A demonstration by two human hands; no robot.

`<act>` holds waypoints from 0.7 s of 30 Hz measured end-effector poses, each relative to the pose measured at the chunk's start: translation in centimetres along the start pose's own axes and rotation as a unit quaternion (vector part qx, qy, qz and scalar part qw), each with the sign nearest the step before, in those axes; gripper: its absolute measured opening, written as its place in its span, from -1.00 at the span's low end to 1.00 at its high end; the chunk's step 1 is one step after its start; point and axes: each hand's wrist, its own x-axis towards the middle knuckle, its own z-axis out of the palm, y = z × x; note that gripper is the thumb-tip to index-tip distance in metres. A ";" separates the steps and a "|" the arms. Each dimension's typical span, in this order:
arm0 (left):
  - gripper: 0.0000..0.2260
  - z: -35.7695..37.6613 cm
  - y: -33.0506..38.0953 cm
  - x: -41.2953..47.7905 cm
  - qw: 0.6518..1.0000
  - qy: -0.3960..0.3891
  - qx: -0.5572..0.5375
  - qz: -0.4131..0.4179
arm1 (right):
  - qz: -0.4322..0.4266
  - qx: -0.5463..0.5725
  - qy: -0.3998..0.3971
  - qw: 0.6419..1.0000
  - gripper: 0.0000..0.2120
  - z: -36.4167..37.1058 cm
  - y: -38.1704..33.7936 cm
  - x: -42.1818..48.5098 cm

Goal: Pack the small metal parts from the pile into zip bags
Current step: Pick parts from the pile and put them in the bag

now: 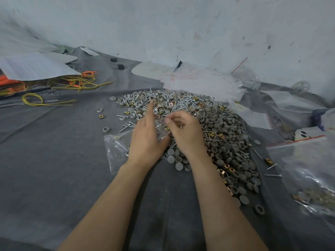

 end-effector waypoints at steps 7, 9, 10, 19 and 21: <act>-0.15 0.0 0.0 0.0 1.000 0.010 0.010 -0.004 | 0.018 -0.195 0.068 0.978 -0.82 -0.3 1.2 -0.1; -0.15 0.1 0.0 0.0 1.000 0.013 0.008 -0.004 | 0.052 -0.296 0.030 0.953 -0.75 -0.1 1.5 -0.2; -0.15 0.1 0.0 0.0 1.000 0.015 0.010 -0.004 | 0.064 -0.326 0.013 0.943 -0.73 0.1 1.5 -0.3; -0.13 0.1 -0.1 0.0 1.000 0.015 0.014 -0.011 | 0.079 -0.293 0.023 0.953 -0.86 1.0 1.3 -0.4; -0.13 0.0 0.0 -0.1 1.000 0.013 0.014 -0.013 | 0.074 -0.259 0.045 0.962 -0.92 0.9 1.3 -0.3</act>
